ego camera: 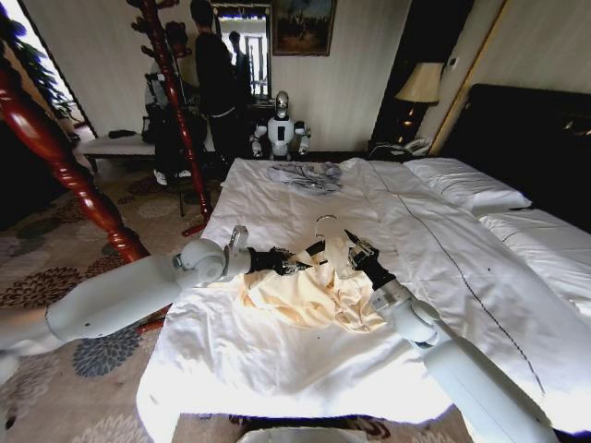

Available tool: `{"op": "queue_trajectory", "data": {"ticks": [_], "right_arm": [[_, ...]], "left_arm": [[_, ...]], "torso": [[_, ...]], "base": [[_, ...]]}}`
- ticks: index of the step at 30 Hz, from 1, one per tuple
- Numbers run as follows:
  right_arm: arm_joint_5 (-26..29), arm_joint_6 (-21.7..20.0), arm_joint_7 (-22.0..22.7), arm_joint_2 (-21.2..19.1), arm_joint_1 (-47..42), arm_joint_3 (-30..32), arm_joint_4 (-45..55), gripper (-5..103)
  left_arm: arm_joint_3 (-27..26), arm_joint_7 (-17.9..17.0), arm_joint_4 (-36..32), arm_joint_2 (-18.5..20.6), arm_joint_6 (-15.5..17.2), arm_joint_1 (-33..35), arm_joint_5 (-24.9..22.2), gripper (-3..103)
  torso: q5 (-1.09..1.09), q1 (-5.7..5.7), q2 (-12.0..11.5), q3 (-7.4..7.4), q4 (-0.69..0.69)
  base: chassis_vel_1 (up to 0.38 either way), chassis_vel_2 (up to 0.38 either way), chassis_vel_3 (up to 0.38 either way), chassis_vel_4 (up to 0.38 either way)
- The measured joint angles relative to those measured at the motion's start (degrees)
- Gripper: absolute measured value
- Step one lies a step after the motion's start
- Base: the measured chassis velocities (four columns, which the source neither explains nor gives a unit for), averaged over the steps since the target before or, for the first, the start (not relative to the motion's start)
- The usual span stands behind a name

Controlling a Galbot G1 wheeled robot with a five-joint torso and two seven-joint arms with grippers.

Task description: Pick up the clothes from the bed and hang them on the clothes hanger.

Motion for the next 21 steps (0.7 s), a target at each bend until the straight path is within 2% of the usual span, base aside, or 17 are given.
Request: {"op": "queue_trajectory", "data": {"ticks": [11,20,21], "right_arm": [[-1.29,1.07,-0.73,0.01,-0.30,0.10,0.01,20],[-2.12,1.76,-1.53,0.01,-0.15,0.27,0.01,18],[-2.12,1.82,-1.63,0.09,-0.09,0.32,0.02,23]], "left_arm": [[-0.13,-0.82,-0.95,0.40,0.02,1.13,0.26,20],[-1.31,-0.52,-0.47,0.51,-2.40,3.65,3.14,20],[-1.54,-0.55,-0.36,0.47,-2.54,3.92,3.33,20]], "torso": [[0.00,0.00,0.00,0.00,0.00],[0.00,0.00,0.00,0.00,0.00],[0.00,0.00,0.00,0.00,0.00]], "base": [[0.000,0.000,0.000,0.000],[0.000,0.000,0.000,0.000],[0.000,0.000,0.000,0.000]]}}
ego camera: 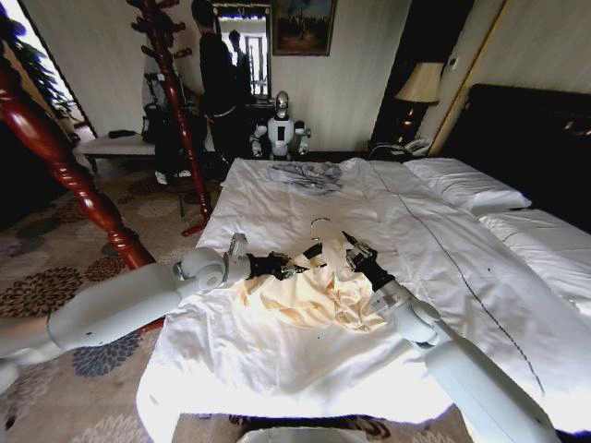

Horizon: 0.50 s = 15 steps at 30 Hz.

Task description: Pick up the clothes from the bed and hang them on the clothes hanger.

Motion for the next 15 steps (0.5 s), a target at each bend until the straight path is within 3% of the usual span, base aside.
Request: {"op": "queue_trajectory", "data": {"ticks": [2,4,5,10,14,15], "right_arm": [[0.00,0.11,-0.13,0.21,0.20,0.00,0.03,23],[0.11,0.10,-0.42,0.08,0.69,0.10,0.03,33],[0.11,0.10,-0.42,0.08,0.69,0.10,0.03,33],[0.32,0.29,-1.36,-1.23,1.29,0.12,0.22,61],[0.66,0.29,-1.66,-1.36,1.02,0.11,0.62,66],[0.92,0.24,-1.85,-1.36,0.74,0.12,0.89,72]], "left_arm": [[-0.52,-0.23,0.23,-0.24,-0.28,0.45,0.30,20],[-1.45,-0.78,0.74,-0.64,-0.65,1.39,0.83,19],[-1.45,-0.78,0.74,-0.64,-0.65,1.39,0.83,19],[-2.45,-0.94,0.89,-1.11,-1.32,2.80,2.49,19],[-3.18,-1.09,1.03,-1.34,-1.54,3.52,2.96,19],[-3.53,-1.25,1.23,-1.47,-1.61,3.82,3.12,19]], "torso": [[0.02,0.00,0.00,0.00,0.00],[0.01,0.00,0.00,0.00,0.00],[0.01,0.00,0.00,0.00,0.00],[0.00,0.00,0.00,0.00,0.00],[0.01,0.00,0.00,0.00,0.00],[0.01,0.00,0.00,0.00,0.00]], "base": [[0.000,0.000,0.000,0.000],[0.000,0.000,0.000,0.000],[0.000,0.000,0.000,0.000],[0.000,0.000,0.000,0.000],[0.000,0.000,0.000,0.000],[0.000,0.000,0.000,0.000]]}}
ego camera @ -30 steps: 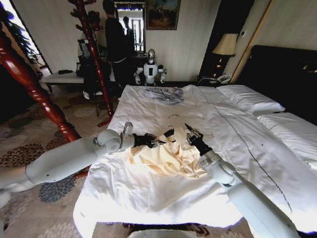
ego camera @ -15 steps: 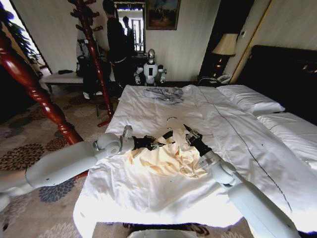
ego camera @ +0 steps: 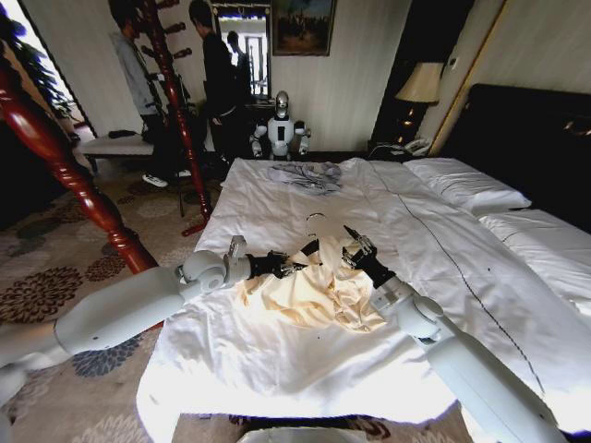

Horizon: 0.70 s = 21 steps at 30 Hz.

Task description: Pick up the clothes from the bed and hang them on the clothes hanger.

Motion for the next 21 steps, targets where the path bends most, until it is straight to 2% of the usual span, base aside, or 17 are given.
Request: {"op": "queue_trajectory", "data": {"ticks": [3,4,8,15,17,19,20,21], "right_arm": [[1.12,-0.29,-0.22,-0.13,-1.28,0.28,0.54,88],[1.12,-0.29,-0.22,-0.13,-1.28,0.28,0.54,88],[2.02,-0.44,0.87,-0.27,-3.77,1.65,0.85,99],[4.03,-1.19,1.79,-0.08,-5.53,2.78,1.36,100],[6.50,-2.21,2.20,-0.19,-7.21,3.68,1.81,100],[12.20,-4.43,3.18,-0.59,-10.54,4.79,2.60,100],[12.20,-4.43,3.18,-0.59,-10.54,4.79,2.60,100],[15.66,-5.54,3.72,-0.84,-12.12,5.30,3.07,100]], "left_arm": [[-1.10,-0.29,0.65,-0.16,-0.12,0.79,0.27,19],[-1.10,-0.29,0.65,-0.16,-0.12,0.79,0.27,19],[-3.11,-0.67,1.48,-0.35,-0.35,2.20,0.58,19],[-4.83,-1.28,1.98,-0.36,-0.69,2.66,0.77,19],[-5.84,-1.81,1.87,-0.15,-0.72,2.85,0.12,19],[-7.02,-2.29,1.36,0.33,-0.72,3.53,-0.11,19],[-7.02,-2.29,1.36,0.33,-0.72,3.53,-0.11,19],[-7.45,-2.55,1.05,0.66,-0.73,3.92,-0.10,19]], "torso": [[0.00,0.00,0.00,0.00,0.00],[0.00,0.00,0.00,0.00,0.00],[-0.01,0.00,0.00,0.00,0.00],[0.00,0.00,0.00,0.00,0.01],[0.00,0.01,0.00,0.00,0.01],[0.00,0.00,0.00,0.00,0.00],[0.00,0.00,0.00,0.00,0.00],[0.01,0.00,0.00,0.00,-0.02]], "base": [[0.000,0.000,0.000,0.000],[0.000,0.000,0.000,0.000],[0.000,0.000,0.000,0.000],[0.000,0.000,0.000,0.000],[0.000,0.000,0.000,0.000],[0.000,0.000,0.000,0.000],[0.000,0.000,0.000,0.000],[0.000,0.000,0.000,0.000]]}}
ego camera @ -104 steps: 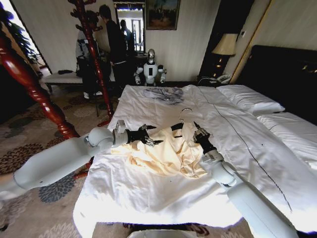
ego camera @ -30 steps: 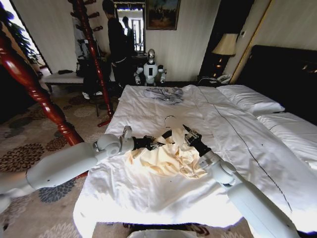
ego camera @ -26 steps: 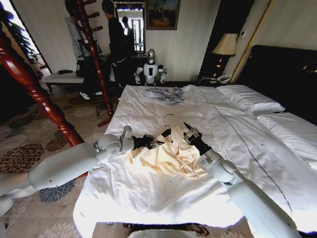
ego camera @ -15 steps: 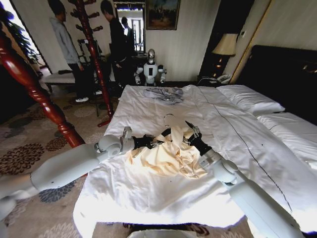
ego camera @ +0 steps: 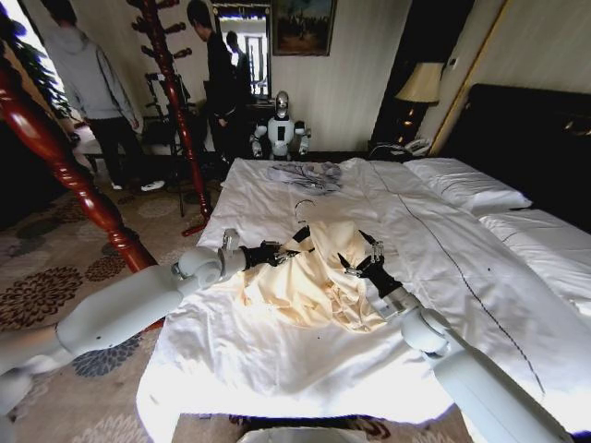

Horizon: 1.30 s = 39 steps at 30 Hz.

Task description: Pick up the clothes from the bed and hang them on the clothes hanger.

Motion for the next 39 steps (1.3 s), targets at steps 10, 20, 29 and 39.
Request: {"op": "queue_trajectory", "data": {"ticks": [10,20,29,39], "right_arm": [[28.41,-7.14,3.13,3.28,-11.19,7.59,6.53,100],[34.38,-5.77,-1.20,12.62,-20.31,14.87,11.94,100],[28.61,-0.74,-3.11,16.98,-23.82,15.51,12.19,100],[28.38,-0.70,-3.13,16.89,-23.66,15.41,12.06,100]], "left_arm": [[-9.12,-2.48,-4.40,4.29,-0.48,9.04,0.41,19],[-26.86,-4.01,-9.02,9.45,-0.94,26.26,1.11,19],[-35.51,-4.56,-13.57,14.81,-2.14,36.61,2.36,19],[-36.90,-11.83,-16.39,13.14,-1.76,37.82,3.03,19]], "torso": [[-0.03,0.00,0.00,0.00,0.05],[-0.05,-0.01,0.00,-0.01,-0.03],[0.00,-0.01,0.01,-0.01,0.01],[-0.02,0.00,0.01,0.01,0.01]], "base": [[0.000,0.000,0.000,0.000],[0.000,0.000,0.000,0.000],[0.000,0.000,0.000,0.000],[0.000,0.000,0.000,0.000]]}}
